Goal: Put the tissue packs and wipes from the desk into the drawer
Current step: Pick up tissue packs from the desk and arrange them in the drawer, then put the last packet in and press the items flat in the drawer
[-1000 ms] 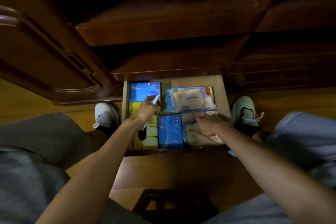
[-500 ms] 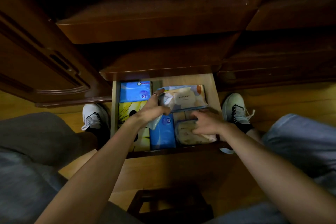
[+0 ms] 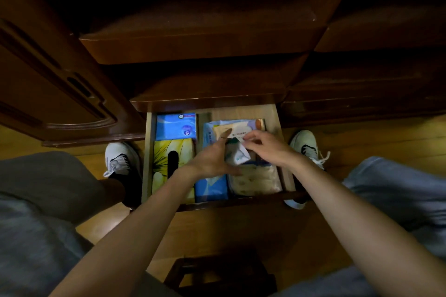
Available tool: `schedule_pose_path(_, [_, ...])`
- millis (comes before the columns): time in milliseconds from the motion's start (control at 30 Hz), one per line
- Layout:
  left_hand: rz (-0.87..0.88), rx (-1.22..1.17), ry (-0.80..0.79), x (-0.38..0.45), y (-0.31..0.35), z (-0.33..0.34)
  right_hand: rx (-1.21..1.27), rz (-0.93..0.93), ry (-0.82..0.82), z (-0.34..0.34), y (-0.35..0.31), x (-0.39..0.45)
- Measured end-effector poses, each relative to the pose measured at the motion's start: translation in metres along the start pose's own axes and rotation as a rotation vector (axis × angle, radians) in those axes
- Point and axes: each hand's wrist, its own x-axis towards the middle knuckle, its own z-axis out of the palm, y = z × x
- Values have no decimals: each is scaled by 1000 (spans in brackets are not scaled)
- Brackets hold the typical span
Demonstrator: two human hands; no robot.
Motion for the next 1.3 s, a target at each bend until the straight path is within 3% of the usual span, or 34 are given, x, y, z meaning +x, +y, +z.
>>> schedule_pose_path(67, [57,149,0,2,4,10,208,46,-127,2,-3,-4])
schedule_pose_path(133, [80,288,39,2,4,16,280,52,-146,11,6,-2])
schedule_pose_path(233, [34,440,215,1,-6,8,340,125,78,21,20,14])
schedule_pose_path(333, [-23,397,399,1,-33,-11,373,203,287,20,26,47])
schedule_pose_path(433, [-40,512,442,-3,-62,-21,122,273,407,17,23,81])
schedule_pose_path(567, [-134,647,311,-15,-84,-15,-239,396,429,29,20,106])
schedule_pose_path(667, [-164,652,242,-16,-91,-9,-376,359,513,40,21,102])
schedule_pose_path(733, [-169,591,242,-13,-88,-10,-597,253,563,41,20,96])
schedule_pose_path(833, [-157,564,251,-10,-85,-17,-867,-22,342,44,16,91])
schedule_pose_path(900, [-164,566,224,-10,-84,-21,-903,-34,98,49,14,89])
schedule_pose_path(967, [-170,546,153,-10,-80,-27,-855,34,-7,51,14,82])
schedule_pose_path(1033, [-194,448,116,-10,-68,-36,-744,83,-23,46,11,70])
schedule_pose_path(1100, [-200,341,200,-15,-46,-50,-674,95,1,35,1,57])
schedule_pose_path(1300, [86,298,502,-58,54,-106,-487,-118,108,-15,-68,-7])
